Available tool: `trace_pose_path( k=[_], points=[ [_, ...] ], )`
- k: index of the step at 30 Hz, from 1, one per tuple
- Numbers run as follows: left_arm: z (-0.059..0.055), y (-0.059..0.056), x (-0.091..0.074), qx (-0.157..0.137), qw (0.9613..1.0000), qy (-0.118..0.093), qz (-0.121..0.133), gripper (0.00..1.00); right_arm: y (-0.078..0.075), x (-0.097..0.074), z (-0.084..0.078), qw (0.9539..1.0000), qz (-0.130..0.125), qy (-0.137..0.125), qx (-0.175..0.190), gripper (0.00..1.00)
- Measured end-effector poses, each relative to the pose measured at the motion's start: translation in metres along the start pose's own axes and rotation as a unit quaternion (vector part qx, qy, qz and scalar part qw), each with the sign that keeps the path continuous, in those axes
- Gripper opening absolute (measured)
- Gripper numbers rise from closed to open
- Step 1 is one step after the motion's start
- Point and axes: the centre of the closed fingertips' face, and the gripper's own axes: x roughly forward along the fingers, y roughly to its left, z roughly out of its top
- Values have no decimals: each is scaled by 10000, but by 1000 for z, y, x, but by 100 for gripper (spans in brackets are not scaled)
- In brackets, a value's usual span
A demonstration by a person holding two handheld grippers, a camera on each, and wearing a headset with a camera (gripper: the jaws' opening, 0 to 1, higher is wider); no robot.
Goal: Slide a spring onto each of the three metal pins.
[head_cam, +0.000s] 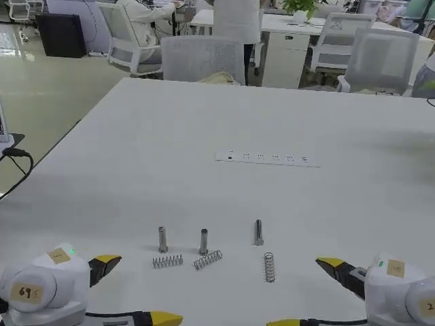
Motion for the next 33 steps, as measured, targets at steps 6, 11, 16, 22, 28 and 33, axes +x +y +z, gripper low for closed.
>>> trace_pose_path(
  k=[6,11,16,22,28,33],
  points=[
    [0,0,0,-9,10000,4,2,90,0,0,0,10000,9,10,12,87],
    [-1,0,-1,1,10000,17,-2,89,1,0,-1,10000,12,25,8,87],
    [-1,1,-1,-4,10000,20,0,89,2,1,-1,10000,15,32,9,87],
    [-1,1,-1,-3,10000,23,2,89,2,1,-1,10000,13,40,6,87],
    [0,1,-1,11,10000,15,8,89,2,1,-1,10000,7,33,-6,87],
    [0,1,-1,6,10000,11,11,89,1,0,-1,10000,-1,37,0,86]
  ],
)
